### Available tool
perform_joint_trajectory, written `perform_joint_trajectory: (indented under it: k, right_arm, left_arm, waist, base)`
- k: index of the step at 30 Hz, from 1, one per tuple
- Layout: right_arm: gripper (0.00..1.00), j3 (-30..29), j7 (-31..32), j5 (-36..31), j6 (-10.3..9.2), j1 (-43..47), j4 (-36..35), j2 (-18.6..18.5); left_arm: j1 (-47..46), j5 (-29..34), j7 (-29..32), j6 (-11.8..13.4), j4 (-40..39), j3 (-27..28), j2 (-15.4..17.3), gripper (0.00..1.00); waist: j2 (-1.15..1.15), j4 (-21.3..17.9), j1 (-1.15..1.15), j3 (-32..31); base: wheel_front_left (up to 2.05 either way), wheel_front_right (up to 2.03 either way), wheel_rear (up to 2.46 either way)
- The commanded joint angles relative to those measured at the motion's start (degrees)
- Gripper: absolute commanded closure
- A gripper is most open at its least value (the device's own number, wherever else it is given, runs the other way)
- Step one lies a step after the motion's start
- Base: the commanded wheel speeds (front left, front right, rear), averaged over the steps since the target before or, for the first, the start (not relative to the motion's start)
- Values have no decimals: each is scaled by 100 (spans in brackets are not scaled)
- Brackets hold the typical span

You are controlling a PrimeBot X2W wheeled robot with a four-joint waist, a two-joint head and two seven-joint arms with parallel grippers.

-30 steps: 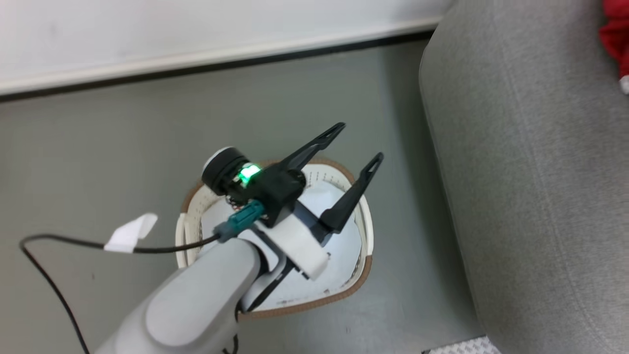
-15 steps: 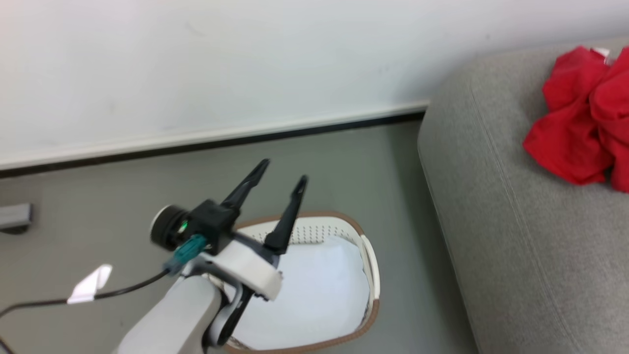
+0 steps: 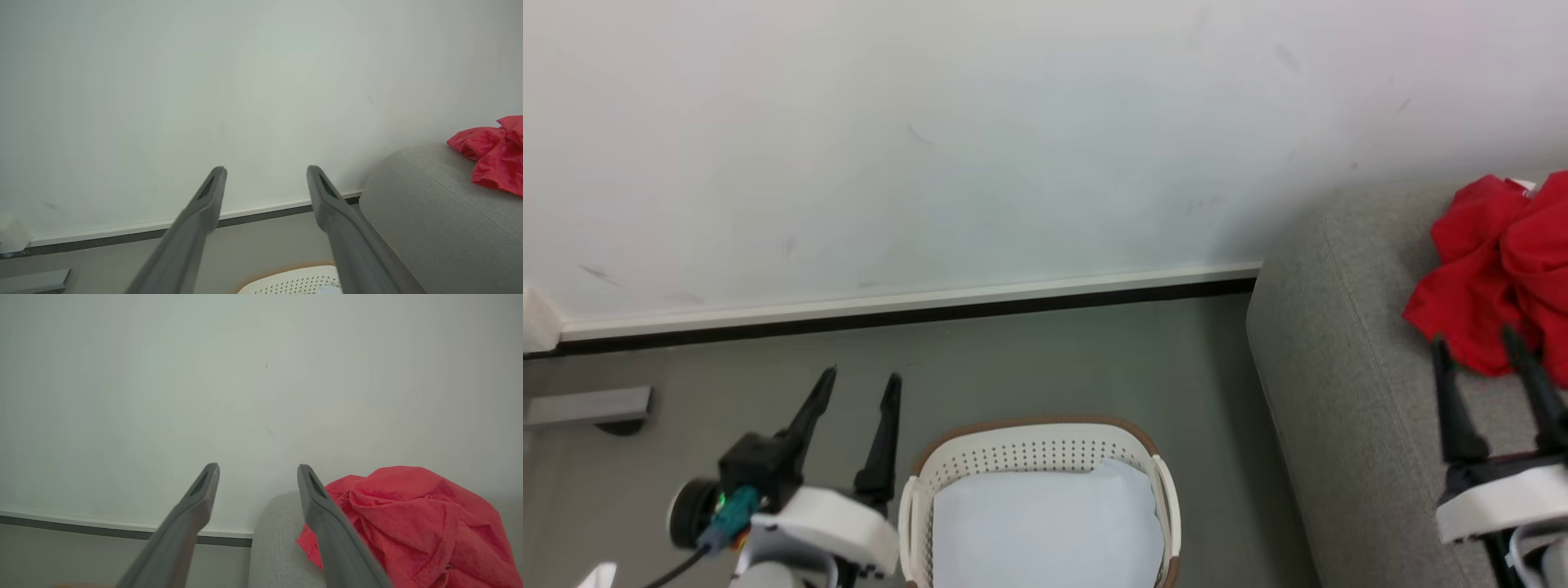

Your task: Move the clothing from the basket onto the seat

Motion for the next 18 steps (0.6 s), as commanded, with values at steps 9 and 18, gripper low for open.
perform_joint_trajectory:
  k: [9, 18]
  right_arm:
    - [0, 51, -16, -268, -13, 597, -21, 519]
    - [0, 46, -15, -538, -13, 743, 99, 800]
  left_arm:
    - [907, 8, -3, -132, 205, 779, -195, 0]
    - [1182, 436, -4, -331, 363, 1201, -462, 0]
  waist:
    - [0, 185, 2, -355]
    - [0, 224, 2, -433]
  base:
    - [0, 0, 0]
    - [0, 0, 0]
